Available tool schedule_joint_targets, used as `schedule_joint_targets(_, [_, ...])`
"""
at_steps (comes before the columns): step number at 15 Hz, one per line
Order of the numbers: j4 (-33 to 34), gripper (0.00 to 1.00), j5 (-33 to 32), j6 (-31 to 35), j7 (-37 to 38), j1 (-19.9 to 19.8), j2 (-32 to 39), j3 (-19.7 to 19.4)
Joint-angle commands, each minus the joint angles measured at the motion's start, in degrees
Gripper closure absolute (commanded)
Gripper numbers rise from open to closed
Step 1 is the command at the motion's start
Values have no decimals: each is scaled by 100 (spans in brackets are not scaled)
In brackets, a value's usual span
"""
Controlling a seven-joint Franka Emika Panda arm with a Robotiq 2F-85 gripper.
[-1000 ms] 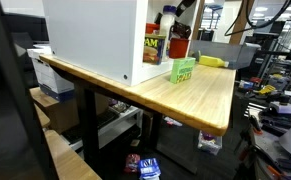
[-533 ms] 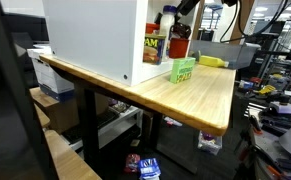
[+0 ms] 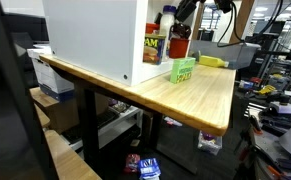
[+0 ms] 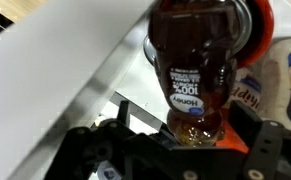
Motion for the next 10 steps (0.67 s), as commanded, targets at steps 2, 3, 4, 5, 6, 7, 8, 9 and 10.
schedule_joint_targets(2, [12,0,-223,322,217,-193,209,152])
schedule_joint_targets(3, [17,0,-218,357,224,-198,237,164])
schedule_joint_targets(4, [-2,0,-174,421,232,-246,268,230])
schedule_joint_targets(5, [-4,0,-161,449,233,-251,298,246])
schedule_joint_targets(6, [-10,0,-156,481,247,-274,325,278])
schedule_joint_targets(7, [-13,9,-157,503,269,-292,342,306])
schedule_joint_targets(8, [-15,25,-160,528,288,-312,359,332])
schedule_joint_targets(9, [-18,30,-145,547,297,-321,369,349])
schedule_joint_targets(10, [-21,35,-140,560,302,-335,372,369])
